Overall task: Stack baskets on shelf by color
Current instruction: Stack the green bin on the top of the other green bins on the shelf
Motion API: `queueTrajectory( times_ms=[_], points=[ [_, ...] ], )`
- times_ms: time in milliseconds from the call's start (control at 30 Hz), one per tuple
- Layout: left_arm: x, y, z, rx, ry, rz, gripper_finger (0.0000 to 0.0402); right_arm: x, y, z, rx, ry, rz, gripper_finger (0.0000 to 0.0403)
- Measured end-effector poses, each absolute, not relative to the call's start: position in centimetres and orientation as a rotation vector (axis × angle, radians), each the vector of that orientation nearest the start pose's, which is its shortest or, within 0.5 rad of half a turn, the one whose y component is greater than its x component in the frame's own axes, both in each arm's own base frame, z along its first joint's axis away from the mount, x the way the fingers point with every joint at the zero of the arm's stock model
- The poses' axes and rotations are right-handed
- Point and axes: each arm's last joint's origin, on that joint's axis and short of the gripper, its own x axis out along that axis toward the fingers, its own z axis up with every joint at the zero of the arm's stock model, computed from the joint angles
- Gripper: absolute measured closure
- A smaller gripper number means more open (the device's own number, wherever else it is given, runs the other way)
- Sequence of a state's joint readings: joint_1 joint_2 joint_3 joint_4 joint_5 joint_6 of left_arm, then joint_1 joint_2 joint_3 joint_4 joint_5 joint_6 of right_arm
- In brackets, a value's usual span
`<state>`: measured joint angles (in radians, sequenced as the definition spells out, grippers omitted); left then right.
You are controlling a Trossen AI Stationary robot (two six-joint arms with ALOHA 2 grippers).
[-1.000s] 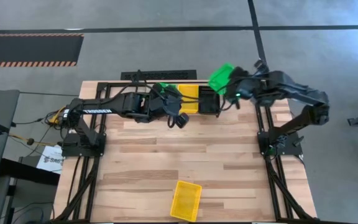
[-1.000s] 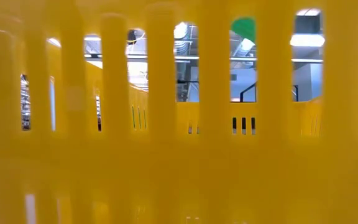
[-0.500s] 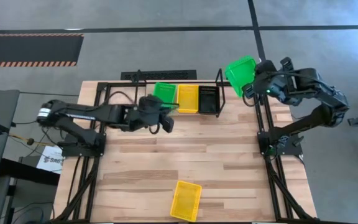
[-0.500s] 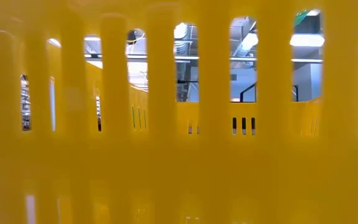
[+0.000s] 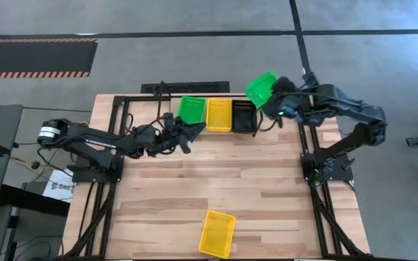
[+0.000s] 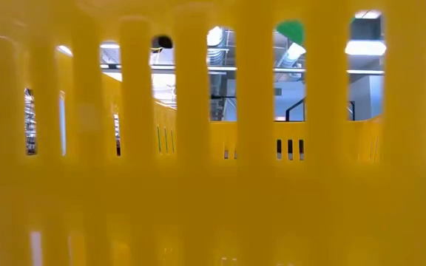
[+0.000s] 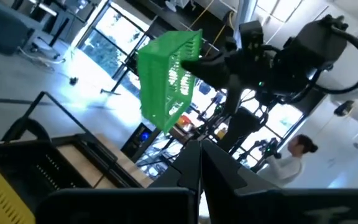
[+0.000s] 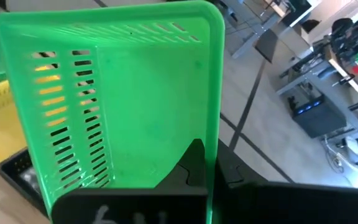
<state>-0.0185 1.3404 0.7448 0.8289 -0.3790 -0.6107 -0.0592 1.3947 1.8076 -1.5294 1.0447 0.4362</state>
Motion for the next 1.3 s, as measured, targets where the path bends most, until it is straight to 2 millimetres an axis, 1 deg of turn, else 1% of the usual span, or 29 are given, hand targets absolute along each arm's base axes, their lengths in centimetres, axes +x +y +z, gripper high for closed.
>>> queueTrajectory(
  times_ms=[67, 167, 233, 333, 400, 500, 600, 667, 767, 867, 1000, 1067, 1200, 1300],
  points=[
    [29.0, 0.5, 29.9, -0.629, -0.338, 0.276, 0.0401, 21.8, -3.8, 43.7, -0.206, 0.806, -1.161, 0.04],
    [29.2, 0.5, 31.3, -0.572, -0.372, 0.264, 0.0401, 23.1, -3.9, 43.1, -0.222, 0.831, -1.156, 0.04],
    [29.4, 0.5, 32.2, -0.501, -0.379, 0.252, 0.0396, 23.8, -3.9, 42.7, -0.245, 0.852, -1.145, 0.04],
    [29.7, 0.3, 33.9, -0.419, -0.388, 0.222, 0.0374, 24.5, -3.9, 42.4, -0.25, 0.859, -1.131, 0.04],
    [29.9, 0.3, 34.5, -0.393, -0.352, 0.226, 0.0352, 24.6, -3.9, 42.4, -0.243, 0.852, -1.128, 0.04],
    [30.5, 0.4, 34.6, -0.391, -0.296, 0.261, 0.0313, 24.9, -4.0, 42.6, -0.223, 0.807, -1.134, 0.04],
    [31.6, 0.4, 34.5, -0.418, -0.318, 0.271, 0.0276, 25.3, -4.3, 43.1, -0.247, 0.749, -1.155, 0.04],
    [32.8, 0.5, 34.7, -0.452, -0.362, 0.26, 0.0257, 26.0, -4.4, 43.5, -0.286, 0.712, -1.162, 0.04],
    [34.8, 0.8, 34.3, -0.504, -0.382, 0.233, 0.0236, 27.1, -4.7, 44.0, -0.355, 0.683, -1.162, 0.04],
    [36.9, 1.2, 33.8, -0.511, -0.362, 0.214, 0.0225, 27.8, -4.7, 44.2, -0.404, 0.682, -1.139, 0.04],
    [38.9, 2.0, 33.8, -0.497, -0.369, 0.198, 0.0222, 27.6, -4.6, 44.5, -0.42, 0.682, -1.129, 0.04],
    [39.5, 2.5, 33.9, -0.47, -0.372, 0.214, 0.0222, 27.4, -4.3, 44.5, -0.416, 0.684, -1.12, 0.04],
    [40.0, 3.5, 34.1, -0.425, -0.354, 0.241, 0.0222, 26.8, -3.6, 44.6, -0.428, 0.693, -1.096, 0.0399],
    [40.1, 3.6, 34.1, -0.443, -0.336, 0.187, 0.0222, 26.0, -3.3, 44.6, -0.456, 0.731, -1.088, 0.04]
  ],
)
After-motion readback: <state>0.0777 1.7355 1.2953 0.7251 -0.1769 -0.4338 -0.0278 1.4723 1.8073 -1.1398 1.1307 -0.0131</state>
